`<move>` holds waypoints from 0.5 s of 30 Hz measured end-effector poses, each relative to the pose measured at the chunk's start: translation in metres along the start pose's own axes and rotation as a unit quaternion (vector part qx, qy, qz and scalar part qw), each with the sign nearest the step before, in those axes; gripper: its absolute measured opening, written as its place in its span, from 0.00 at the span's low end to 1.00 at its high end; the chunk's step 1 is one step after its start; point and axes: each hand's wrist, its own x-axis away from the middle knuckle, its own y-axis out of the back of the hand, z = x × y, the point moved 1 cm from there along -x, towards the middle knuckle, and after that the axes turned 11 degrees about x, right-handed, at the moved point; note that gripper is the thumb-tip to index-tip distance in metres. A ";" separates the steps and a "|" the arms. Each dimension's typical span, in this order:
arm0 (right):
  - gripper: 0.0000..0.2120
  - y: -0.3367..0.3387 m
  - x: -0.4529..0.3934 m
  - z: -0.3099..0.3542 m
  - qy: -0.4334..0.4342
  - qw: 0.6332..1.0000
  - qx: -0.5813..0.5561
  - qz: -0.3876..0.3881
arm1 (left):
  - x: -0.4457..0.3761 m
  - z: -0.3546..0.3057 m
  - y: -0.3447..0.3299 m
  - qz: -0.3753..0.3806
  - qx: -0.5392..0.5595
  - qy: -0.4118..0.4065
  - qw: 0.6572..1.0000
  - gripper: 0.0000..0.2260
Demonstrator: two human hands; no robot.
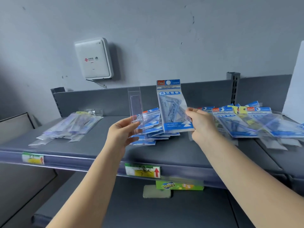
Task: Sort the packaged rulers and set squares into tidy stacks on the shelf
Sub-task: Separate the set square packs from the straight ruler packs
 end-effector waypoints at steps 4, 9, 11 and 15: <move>0.11 -0.033 -0.013 0.010 0.028 0.999 0.028 -0.016 | -0.015 -0.008 0.022 0.009 0.008 0.005 1.000 0.06; 0.11 -0.077 -0.021 0.005 0.148 0.951 0.270 -0.041 | -0.039 -0.021 0.059 0.014 0.002 -0.006 1.000 0.06; 0.14 -0.099 -0.014 0.005 0.215 0.929 0.297 -0.048 | -0.052 -0.025 0.076 0.022 -0.007 -0.010 1.000 0.07; 0.13 -0.162 0.010 0.006 0.338 0.862 0.378 0.005 | -0.077 -0.035 0.115 0.038 -0.030 -0.014 0.999 0.06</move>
